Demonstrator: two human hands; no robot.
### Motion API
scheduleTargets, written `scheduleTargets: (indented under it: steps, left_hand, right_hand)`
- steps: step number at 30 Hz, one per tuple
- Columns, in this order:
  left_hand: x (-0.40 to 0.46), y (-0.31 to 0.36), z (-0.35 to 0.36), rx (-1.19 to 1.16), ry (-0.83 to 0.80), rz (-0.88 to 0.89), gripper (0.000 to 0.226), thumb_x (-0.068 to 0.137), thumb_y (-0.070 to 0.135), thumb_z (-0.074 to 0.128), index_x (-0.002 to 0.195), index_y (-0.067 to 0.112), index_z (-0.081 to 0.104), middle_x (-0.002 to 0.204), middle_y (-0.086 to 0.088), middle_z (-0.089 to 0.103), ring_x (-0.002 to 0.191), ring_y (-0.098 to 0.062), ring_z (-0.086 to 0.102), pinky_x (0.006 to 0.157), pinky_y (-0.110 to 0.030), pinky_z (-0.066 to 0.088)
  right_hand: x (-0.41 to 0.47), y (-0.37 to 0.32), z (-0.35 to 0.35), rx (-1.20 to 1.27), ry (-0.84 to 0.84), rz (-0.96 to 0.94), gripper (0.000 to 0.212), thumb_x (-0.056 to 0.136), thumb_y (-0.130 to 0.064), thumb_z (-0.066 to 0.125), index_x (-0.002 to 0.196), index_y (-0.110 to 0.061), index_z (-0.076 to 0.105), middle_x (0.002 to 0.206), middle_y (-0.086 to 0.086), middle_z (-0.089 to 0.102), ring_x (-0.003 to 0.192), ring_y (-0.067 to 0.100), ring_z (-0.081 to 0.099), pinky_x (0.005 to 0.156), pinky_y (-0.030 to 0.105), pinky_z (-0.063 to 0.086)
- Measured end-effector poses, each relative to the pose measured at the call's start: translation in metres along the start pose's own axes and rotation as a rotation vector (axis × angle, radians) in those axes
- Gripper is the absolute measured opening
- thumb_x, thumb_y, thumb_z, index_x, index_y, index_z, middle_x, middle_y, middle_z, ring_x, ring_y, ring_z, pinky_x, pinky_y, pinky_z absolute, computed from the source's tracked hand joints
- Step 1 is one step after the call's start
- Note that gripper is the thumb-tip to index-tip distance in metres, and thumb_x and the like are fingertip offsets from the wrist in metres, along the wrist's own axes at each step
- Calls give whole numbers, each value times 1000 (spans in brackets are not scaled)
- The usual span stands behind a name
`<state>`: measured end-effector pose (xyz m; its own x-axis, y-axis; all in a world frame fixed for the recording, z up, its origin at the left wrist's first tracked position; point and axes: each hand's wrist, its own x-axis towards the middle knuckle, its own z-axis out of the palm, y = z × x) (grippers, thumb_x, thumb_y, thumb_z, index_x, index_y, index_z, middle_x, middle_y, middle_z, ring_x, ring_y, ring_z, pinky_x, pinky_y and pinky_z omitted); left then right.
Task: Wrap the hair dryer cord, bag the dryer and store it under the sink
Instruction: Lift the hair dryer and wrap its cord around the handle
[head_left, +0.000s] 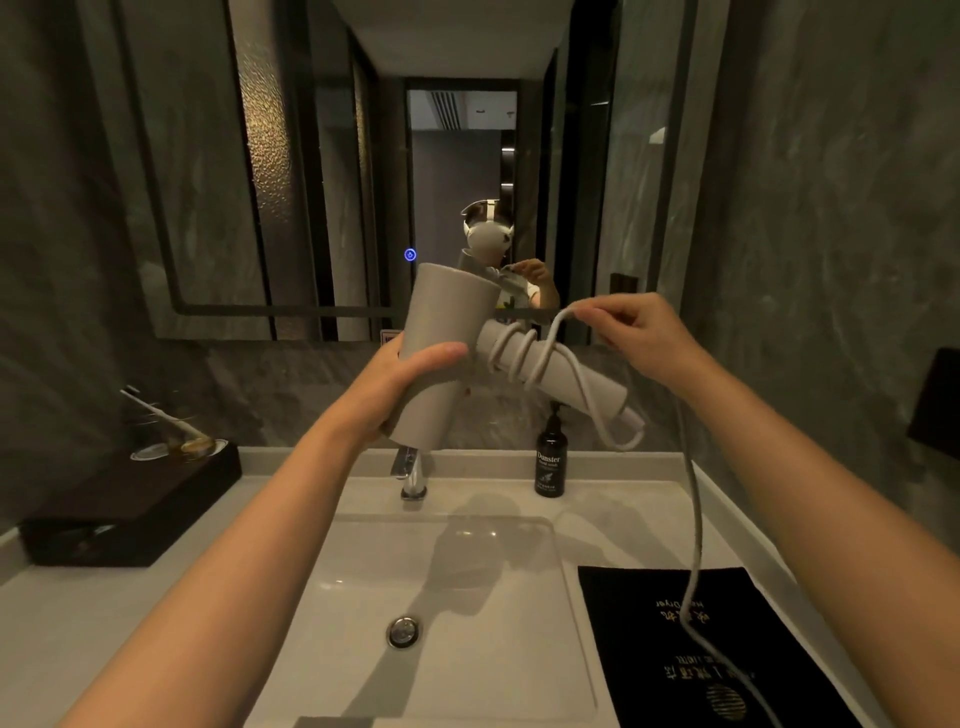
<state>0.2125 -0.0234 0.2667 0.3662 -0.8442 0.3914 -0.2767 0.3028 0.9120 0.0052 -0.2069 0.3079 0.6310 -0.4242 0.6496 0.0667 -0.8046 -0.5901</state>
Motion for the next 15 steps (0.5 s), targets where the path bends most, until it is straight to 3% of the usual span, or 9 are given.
scheduleTargets:
  steps: [4, 7, 10, 15]
  left_hand:
    - [1, -1, 12, -227, 4, -56, 63, 59, 50, 73, 112, 19, 58, 84, -2, 73, 72, -15, 70, 59, -31, 57]
    - [3, -5, 28, -393, -11, -113, 56, 62, 47, 74, 107, 17, 62, 82, -5, 73, 71, -17, 69, 61, -31, 58]
    - [6, -8, 47, -581, 7, -158, 40, 70, 41, 73, 100, 14, 66, 80, -7, 72, 68, -19, 69, 63, -32, 59]
    - [18, -7, 65, -677, 221, -125, 46, 69, 42, 74, 104, 14, 61, 81, -6, 71, 68, -18, 68, 65, -34, 59]
  right_hand:
    - [-10, 13, 9, 327, 22, 116, 17, 85, -31, 60, 80, -34, 76, 77, -10, 70, 67, 3, 63, 55, 14, 50]
    - [-18, 27, 20, 505, 102, 234, 22, 90, -4, 55, 83, -22, 66, 78, -2, 63, 63, 8, 62, 50, 14, 51]
    - [-19, 24, 38, 571, 111, 365, 27, 99, -19, 43, 76, -12, 56, 55, -2, 58, 40, 8, 46, 36, 19, 39]
    - [-36, 5, 48, 456, -149, 354, 34, 99, -40, 36, 113, -22, 62, 55, -1, 53, 37, 9, 39, 35, 21, 32]
